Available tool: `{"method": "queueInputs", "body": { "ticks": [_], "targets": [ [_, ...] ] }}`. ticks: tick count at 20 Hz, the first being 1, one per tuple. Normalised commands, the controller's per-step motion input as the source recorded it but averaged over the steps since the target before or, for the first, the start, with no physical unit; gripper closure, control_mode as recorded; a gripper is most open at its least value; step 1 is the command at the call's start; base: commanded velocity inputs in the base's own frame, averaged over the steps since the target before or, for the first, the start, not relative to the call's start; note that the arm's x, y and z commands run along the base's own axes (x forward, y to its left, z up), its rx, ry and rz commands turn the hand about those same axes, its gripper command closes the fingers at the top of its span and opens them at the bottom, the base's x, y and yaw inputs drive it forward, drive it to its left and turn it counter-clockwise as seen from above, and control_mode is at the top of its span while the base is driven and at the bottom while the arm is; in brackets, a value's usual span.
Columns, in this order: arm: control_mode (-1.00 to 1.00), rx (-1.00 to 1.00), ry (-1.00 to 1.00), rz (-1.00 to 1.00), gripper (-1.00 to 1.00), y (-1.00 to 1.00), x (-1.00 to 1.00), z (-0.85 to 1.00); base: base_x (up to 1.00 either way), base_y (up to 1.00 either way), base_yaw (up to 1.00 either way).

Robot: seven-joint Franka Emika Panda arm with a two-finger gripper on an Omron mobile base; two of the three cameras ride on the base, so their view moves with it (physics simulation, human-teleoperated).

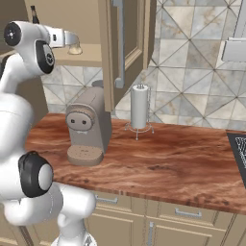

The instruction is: Get the candle and the liquor from the cabinet and move them to the dining counter.

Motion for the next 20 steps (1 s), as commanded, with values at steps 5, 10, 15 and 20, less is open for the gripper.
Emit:
{"method": "queueInputs", "body": {
  "ticks": [5, 10, 15, 20],
  "targets": [
    [-1.00, -0.01, 0.00, 0.00, -1.00, 0.26, 0.34, 0.01, 0.00, 0.00, 0.00],
    [-1.00, 0.00, 0.00, 0.00, -1.00, 0.11, 0.26, 0.00, 0.00, 0.00, 0.00],
    [-1.00, 0.00, 0.00, 0.00, -1.00, 0.00, 0.22, 0.00, 0.00, 0.00, 0.00],
    [-1.00, 0.00, 0.00, 0.00, -1.00, -0.02, 0.21, 0.00, 0.00, 0.00, 0.00]
  ]
}}
